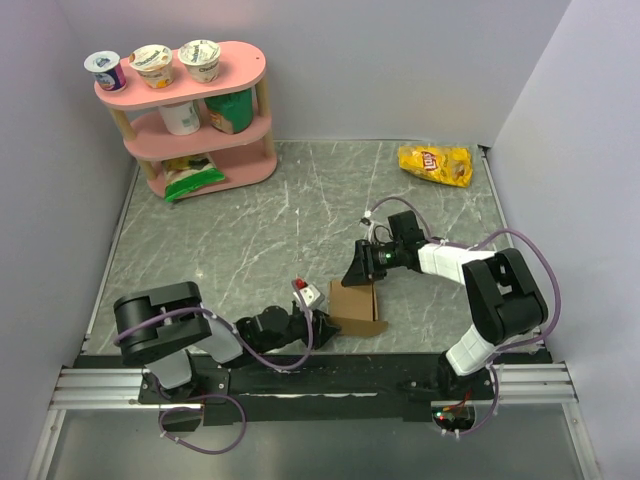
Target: Fold the paper box
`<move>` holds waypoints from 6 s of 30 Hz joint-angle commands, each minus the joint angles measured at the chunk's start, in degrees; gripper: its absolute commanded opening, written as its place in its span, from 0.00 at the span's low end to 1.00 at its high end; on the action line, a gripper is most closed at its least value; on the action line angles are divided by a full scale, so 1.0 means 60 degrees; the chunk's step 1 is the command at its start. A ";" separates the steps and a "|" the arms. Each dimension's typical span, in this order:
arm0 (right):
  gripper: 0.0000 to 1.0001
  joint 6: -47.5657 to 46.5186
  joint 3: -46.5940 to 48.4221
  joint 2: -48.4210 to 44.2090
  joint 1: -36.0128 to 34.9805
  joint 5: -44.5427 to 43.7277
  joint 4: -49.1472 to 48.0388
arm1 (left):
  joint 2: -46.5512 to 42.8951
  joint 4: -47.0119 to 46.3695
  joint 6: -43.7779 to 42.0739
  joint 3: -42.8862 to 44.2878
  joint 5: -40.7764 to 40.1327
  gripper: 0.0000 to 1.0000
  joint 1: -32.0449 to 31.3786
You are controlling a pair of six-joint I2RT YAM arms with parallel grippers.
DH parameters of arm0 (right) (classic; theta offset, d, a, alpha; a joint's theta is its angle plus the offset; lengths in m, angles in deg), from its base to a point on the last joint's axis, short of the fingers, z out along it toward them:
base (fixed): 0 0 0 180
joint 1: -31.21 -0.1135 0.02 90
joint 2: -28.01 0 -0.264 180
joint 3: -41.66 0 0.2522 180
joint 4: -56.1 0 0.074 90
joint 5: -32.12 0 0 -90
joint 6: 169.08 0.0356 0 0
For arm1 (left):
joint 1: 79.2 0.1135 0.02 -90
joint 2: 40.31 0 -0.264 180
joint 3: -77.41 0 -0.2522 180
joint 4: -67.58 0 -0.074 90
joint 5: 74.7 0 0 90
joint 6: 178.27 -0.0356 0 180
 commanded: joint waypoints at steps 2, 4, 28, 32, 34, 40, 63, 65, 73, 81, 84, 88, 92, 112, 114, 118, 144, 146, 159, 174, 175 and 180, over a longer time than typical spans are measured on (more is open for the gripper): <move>0.45 -0.0093 -0.0154 0.0508 -0.0253 0.0268 0.1050 | 0.0680 0.0081 -0.0958 0.0326 -0.3088 0.47 -0.0666; 0.45 -0.0122 -0.0140 0.0493 -0.0253 0.0298 0.1094 | 0.0943 0.0052 -0.1191 0.0545 -0.3751 0.47 -0.1047; 1.00 -0.1424 -0.0579 -0.4660 -0.0880 -0.2879 0.1254 | -0.1209 0.0316 -0.0739 -0.0611 -0.2612 0.50 -0.1210; 1.00 -0.2465 -0.0535 -0.5365 -0.2079 -0.4416 0.1914 | -0.1224 0.0242 -0.0680 -0.0684 -0.2407 0.50 -0.1064; 1.00 -0.2539 -0.0550 -0.5454 -0.2942 -0.5059 0.1827 | -0.1165 0.0257 -0.0651 -0.0699 -0.2246 0.50 -0.0962; 1.00 -0.4061 -0.0461 -0.5219 -0.4661 -0.6833 0.1901 | -0.1019 -0.0182 -0.0329 -0.1021 -0.1748 0.50 -0.0420; 1.00 -0.8003 -0.0608 -0.2935 -0.6435 -0.8961 -0.0546 | -0.0931 -0.0432 -0.0168 -0.1226 -0.0957 0.48 0.0269; 1.00 -0.8179 -0.0550 -0.2730 -0.6449 -0.8785 -0.0532 | -0.0887 -0.0504 -0.0168 -0.1226 -0.0913 0.48 0.0342; 0.95 -0.7945 0.0138 -0.1559 -0.6435 -0.7833 0.0303 | -0.1179 -0.0506 -0.0080 -0.1446 -0.0882 0.57 0.0489; 0.72 -0.7769 0.0300 -0.1352 -0.6420 -0.7700 0.0567 | -0.4163 0.1015 0.0550 -0.2193 -0.1674 0.98 0.0606; 0.73 -0.7652 0.0242 -0.1396 -0.6420 -0.7758 0.0567 | -0.6111 0.2304 0.0506 -0.2223 -0.1777 0.99 0.0985; 0.74 -0.7359 -0.0066 -0.1791 -0.6406 -0.7715 0.0303 | -0.8191 0.3565 0.0579 -0.2310 -0.1266 0.97 0.2156; 0.76 -0.7022 -0.0256 -0.2216 -0.6391 -0.7510 0.0128 | -0.7672 0.4328 0.0681 -0.1931 -0.0563 0.96 0.3444; 0.98 -0.3302 0.0007 -0.5088 -0.3930 -0.4961 0.1093 | -0.2648 0.2983 0.0845 0.1351 0.1897 0.98 0.5659; 0.99 -0.2691 0.0036 -0.5117 -0.3901 -0.5209 0.1326 | -0.2061 0.2966 0.0712 0.1919 0.3092 1.00 0.5850; 1.00 -0.0610 -0.0401 -0.5613 -0.3871 -0.5021 0.0980 | -0.0466 0.2953 0.0375 0.2654 0.4549 0.92 0.5894; 1.00 -0.0179 -0.1137 -0.4636 -0.2159 -0.6470 -0.0004 | 0.2219 0.3699 -0.0182 0.4105 0.5254 0.53 0.5894; 1.00 -0.0341 -0.0961 -0.4328 -0.2012 -0.6295 0.0273 | 0.2263 0.3728 -0.0197 0.4135 0.5269 0.52 0.5894; 0.96 -0.0694 -0.0711 -0.2437 -0.1894 -0.4229 -0.0209 | 0.2336 0.3992 -0.0329 0.4296 0.5196 0.52 0.5894; 0.54 0.0096 -0.1428 -0.2012 -0.1045 -0.1246 -0.2111 | 0.2292 0.3319 -0.0548 0.4091 0.6118 0.51 0.5894; 0.52 0.0184 -0.1516 -0.1983 -0.0928 -0.0994 -0.2317 | 0.2249 0.3275 -0.0549 0.4062 0.6191 0.51 0.5894; 0.38 0.0727 -0.1956 -0.1675 -0.0678 -0.0011 -0.3460 | 0.2088 0.2675 -0.0505 0.3842 0.6733 0.52 0.5894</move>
